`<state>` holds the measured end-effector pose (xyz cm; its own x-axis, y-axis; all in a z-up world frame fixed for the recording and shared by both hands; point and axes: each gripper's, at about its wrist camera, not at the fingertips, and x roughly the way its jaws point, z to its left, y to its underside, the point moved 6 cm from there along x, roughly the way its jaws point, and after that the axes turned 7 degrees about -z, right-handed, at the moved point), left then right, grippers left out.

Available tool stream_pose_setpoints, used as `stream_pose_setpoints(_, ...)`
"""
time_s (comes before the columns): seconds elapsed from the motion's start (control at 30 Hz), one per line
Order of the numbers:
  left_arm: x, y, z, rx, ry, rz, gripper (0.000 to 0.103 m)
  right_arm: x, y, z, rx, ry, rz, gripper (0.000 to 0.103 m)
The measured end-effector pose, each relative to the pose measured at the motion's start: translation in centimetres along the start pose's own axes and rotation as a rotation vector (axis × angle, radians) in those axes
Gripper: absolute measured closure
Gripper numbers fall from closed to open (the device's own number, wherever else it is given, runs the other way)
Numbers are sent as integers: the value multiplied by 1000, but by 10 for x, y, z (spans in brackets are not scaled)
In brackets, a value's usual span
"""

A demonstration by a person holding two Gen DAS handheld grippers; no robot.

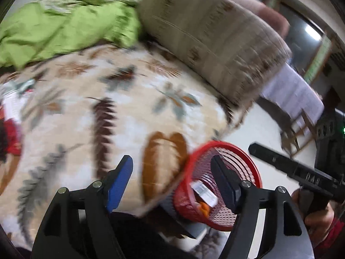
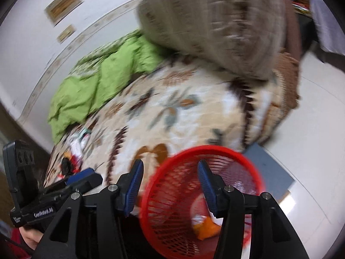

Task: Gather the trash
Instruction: 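Move both open tools back over the trash pile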

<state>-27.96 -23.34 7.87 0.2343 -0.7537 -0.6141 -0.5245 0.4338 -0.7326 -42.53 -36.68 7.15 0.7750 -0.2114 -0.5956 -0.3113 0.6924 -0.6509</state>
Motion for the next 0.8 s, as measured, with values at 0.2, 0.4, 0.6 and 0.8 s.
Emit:
stream_pose_setpoints(0.2,-40,-7,79,-106,-128,-89,30,51,9,90,-177,-138,84,48)
stream_pose_setpoints(0.4,-91,8,171,-247,-360,-190,29,90,24,161,-305,-233,136,47)
stream_pose_setpoints(0.6,-127,21,250,-428,-488,-245,29,127,31,233,-424,-335,209,44)
stream_pose_setpoints(0.8,-154,34,299,-548,-537,-269,29,159,42,322,-569,-470,209,30)
